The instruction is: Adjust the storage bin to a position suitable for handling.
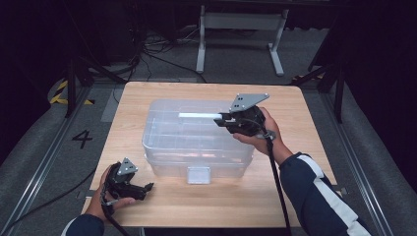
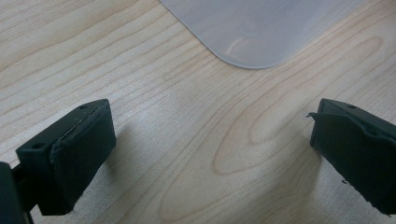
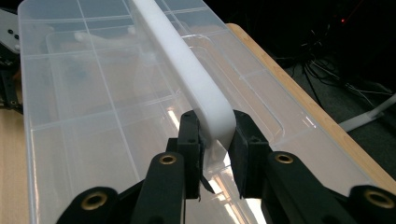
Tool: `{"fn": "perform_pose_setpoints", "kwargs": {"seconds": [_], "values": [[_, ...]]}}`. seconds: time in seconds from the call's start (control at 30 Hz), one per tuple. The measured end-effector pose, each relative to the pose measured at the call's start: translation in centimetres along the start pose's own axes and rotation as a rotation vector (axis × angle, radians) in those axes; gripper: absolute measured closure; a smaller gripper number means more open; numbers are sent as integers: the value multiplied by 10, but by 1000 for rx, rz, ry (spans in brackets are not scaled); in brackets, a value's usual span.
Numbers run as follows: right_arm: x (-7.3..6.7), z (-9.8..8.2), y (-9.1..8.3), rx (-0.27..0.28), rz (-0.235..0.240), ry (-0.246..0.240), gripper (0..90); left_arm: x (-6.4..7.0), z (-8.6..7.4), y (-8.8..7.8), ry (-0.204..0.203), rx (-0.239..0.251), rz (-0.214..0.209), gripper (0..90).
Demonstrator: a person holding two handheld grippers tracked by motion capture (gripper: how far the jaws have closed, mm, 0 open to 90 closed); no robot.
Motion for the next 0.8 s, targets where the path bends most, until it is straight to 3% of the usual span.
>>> {"fn": "perform_pose_setpoints", "kwargs": {"seconds": [0.1, 0.3, 0.33, 0.37, 0.4, 0.7, 0.77, 0.8], "values": [[1, 0, 0, 4, 14, 3, 765, 1, 0, -1, -3, -10, -3, 15], [3, 2, -1, 1, 19, 9, 764, 4, 3, -5, -17, -10, 11, 187], [4, 2, -1, 1, 18, 13, 764, 3, 4, -7, 9, -3, 36, 224], [4, 3, -1, 2, 19, 13, 764, 3, 4, -8, 2, -3, 33, 245], [5, 4, -1, -1, 20, 14, 763, 4, 4, -8, -12, -1, 29, 246], [9, 8, -2, -23, 27, 21, 761, 3, 7, -18, -17, 46, 44, 281], [10, 10, -3, -28, 29, 22, 760, 2, 8, -23, 1, 63, 47, 298], [10, 11, -3, -31, 28, 26, 759, 4, 9, -24, -12, 71, 41, 299]]}}
Point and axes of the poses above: each handheld gripper's, and its own axes: y roughly forward along the jaws, z roughly out of its top, x roughly to its right, the point moved 4 cm from there along y, roughly forward along the jaws, and after that the axes turned 8 degrees about -x, right-handed, at the moved point
